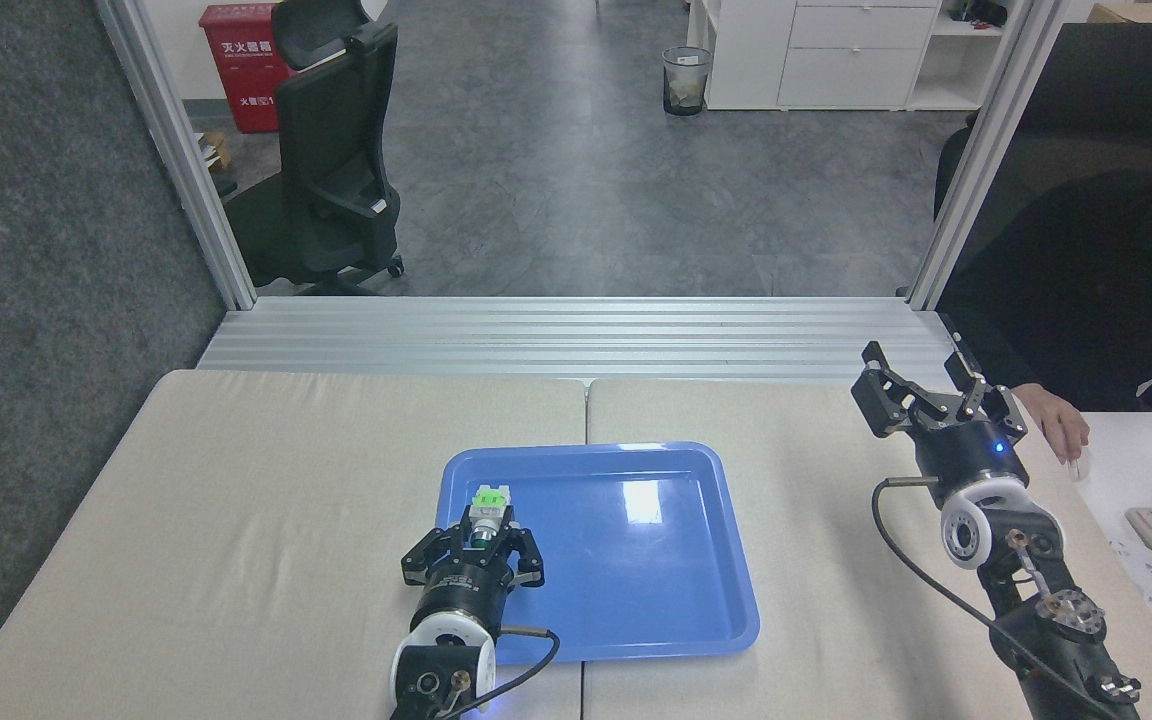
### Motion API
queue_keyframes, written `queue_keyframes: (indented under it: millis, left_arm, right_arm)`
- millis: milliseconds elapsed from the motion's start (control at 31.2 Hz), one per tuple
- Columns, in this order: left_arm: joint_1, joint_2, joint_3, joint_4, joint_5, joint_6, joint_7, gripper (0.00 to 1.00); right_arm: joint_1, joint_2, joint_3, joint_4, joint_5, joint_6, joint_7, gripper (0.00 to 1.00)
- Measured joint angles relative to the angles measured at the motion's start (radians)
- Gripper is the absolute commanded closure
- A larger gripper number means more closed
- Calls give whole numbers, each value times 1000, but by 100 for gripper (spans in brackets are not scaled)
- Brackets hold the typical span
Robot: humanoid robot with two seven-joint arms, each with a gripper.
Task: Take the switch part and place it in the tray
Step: 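Lower the switch part into the tray and open the left gripper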
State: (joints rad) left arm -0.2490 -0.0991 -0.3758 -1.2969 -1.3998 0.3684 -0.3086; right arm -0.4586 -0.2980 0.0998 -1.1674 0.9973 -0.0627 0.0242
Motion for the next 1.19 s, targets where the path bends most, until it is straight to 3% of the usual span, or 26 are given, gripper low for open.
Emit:
queue_keyframes:
  millis: [417, 449, 545, 578, 866, 1187]
  left_arm:
    - [1, -18, -77, 35, 12, 16, -36, 99]
    - [1, -18, -80, 37, 13, 17, -36, 89]
    - [1, -20, -91, 42, 15, 20, -36, 17]
    - [1, -21, -94, 44, 16, 26, -35, 0]
    - [-15, -26, -111, 33, 25, 101, -4, 0]
    - [-131, 7, -34, 6, 41, 59, 116, 0]
  right_arm:
    - [0, 0, 0, 0, 0, -3, -1, 0]
    - [0, 0, 0, 0, 0, -3, -1, 0]
    - [0, 0, 0, 0, 0, -3, -1, 0]
    - [0, 0, 0, 0, 0, -3, -1, 0]
    - [0, 0, -1, 0, 0, -3, -1, 0]
    - [0, 1, -5, 0, -1, -3, -3, 0]
